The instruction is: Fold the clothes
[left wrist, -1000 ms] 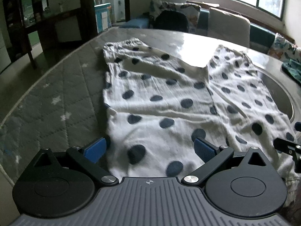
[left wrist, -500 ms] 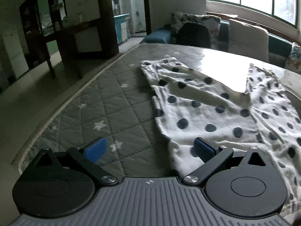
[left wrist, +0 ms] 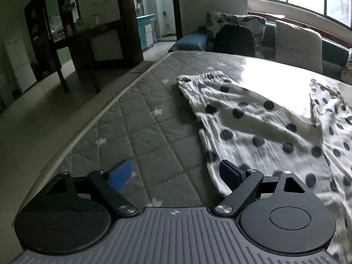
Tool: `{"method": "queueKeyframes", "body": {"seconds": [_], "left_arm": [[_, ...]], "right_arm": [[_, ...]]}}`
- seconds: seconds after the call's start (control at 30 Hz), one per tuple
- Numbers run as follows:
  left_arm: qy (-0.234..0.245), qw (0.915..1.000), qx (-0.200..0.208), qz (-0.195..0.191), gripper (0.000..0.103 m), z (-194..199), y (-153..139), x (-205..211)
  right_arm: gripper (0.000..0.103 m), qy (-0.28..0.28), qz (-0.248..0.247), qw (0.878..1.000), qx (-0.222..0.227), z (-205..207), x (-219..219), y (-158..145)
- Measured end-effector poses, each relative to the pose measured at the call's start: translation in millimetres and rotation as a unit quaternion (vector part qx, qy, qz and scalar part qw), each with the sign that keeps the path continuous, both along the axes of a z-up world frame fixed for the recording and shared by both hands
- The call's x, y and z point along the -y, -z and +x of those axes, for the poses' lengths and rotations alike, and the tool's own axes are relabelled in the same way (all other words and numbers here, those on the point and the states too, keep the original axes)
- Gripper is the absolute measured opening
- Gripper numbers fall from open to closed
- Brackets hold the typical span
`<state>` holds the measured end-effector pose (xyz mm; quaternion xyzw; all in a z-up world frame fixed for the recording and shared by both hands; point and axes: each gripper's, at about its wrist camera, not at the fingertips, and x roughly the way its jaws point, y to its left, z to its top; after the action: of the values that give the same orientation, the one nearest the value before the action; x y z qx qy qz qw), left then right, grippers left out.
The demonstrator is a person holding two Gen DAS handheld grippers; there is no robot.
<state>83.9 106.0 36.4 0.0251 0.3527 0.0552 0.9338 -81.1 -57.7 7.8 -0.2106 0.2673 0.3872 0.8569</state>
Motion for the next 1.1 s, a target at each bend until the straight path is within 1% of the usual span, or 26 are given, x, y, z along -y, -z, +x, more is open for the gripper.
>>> {"method": "queueKeyframes", "body": {"seconds": [0.03,0.1,0.17,0.23,0.3,0.33,0.37,0.4,0.53,0.67,0.7,0.77,0.87,0.9,0.93,0.97,1.0,1.03,1.1], "left_arm": [[0.0,1.0,-0.001,-0.003,0.087,9,0,0],[0.0,0.9999,-0.001,-0.011,0.087,27,-1,-2],[-0.003,0.9999,0.0,-0.013,0.087,44,-2,-4],[-0.009,0.9999,0.0,-0.012,0.087,69,-3,-4],[-0.02,0.9997,-0.003,-0.014,0.087,92,-2,-7],[-0.025,0.9995,-0.006,-0.018,0.087,104,-1,-9],[-0.03,0.9993,-0.009,-0.023,0.087,117,1,-11],[-0.035,0.9989,-0.012,-0.028,0.087,129,3,-13],[-0.059,0.9961,-0.029,-0.058,0.084,169,11,-23],[-0.079,0.9897,-0.047,-0.11,0.08,198,20,-34],[-0.081,0.9889,-0.05,-0.114,0.076,202,21,-35],[-0.081,0.9893,-0.05,-0.11,0.074,209,23,-33],[-0.081,0.9904,-0.048,-0.101,0.068,218,24,-28],[-0.081,0.9907,-0.047,-0.098,0.061,220,25,-25],[-0.081,0.9912,-0.046,-0.094,0.051,222,24,-23],[-0.08,0.9918,-0.045,-0.089,0.045,222,24,-21],[-0.078,0.9924,-0.044,-0.084,0.028,222,24,-18],[-0.072,0.9923,-0.045,-0.09,0.011,222,24,-17],[-0.069,0.9904,-0.048,-0.11,0.009,222,22,-17]], "right_arm": [[0.067,0.002,-0.001,1.0,-0.002,2,-1,1],[0.058,0.005,-0.004,1.0,-0.008,5,-4,4],[0.056,0.012,-0.01,1.0,-0.023,11,-5,11],[0.053,0.011,-0.003,0.999,-0.03,12,-2,12],[0.045,0.009,0.002,0.999,-0.037,14,-1,12],[0.043,0.01,0.007,0.999,-0.043,16,2,12],[0.037,0.011,0.009,0.999,-0.046,18,3,12],[0.035,0.011,0.01,0.999,-0.046,19,3,11],[0.033,0.005,0.029,0.997,-0.068,24,13,11],[0.033,-0.002,0.034,0.997,-0.072,31,13,13],[0.033,-0.005,0.035,0.997,-0.072,31,13,13],[0.033,-0.011,0.036,0.997,-0.071,30,14,13],[0.033,-0.015,0.043,0.996,-0.076,33,17,13],[0.033,-0.016,0.045,0.996,-0.077,34,18,13],[0.033,-0.016,0.048,0.996,-0.079,36,18,13],[0.033,-0.016,0.049,0.995,-0.08,36,18,13],[0.033,-0.017,0.051,0.995,-0.08,37,19,13],[0.033,-0.017,0.053,0.995,-0.08,37,19,13],[0.029,-0.017,0.055,0.995,-0.081,37,20,12]]}}
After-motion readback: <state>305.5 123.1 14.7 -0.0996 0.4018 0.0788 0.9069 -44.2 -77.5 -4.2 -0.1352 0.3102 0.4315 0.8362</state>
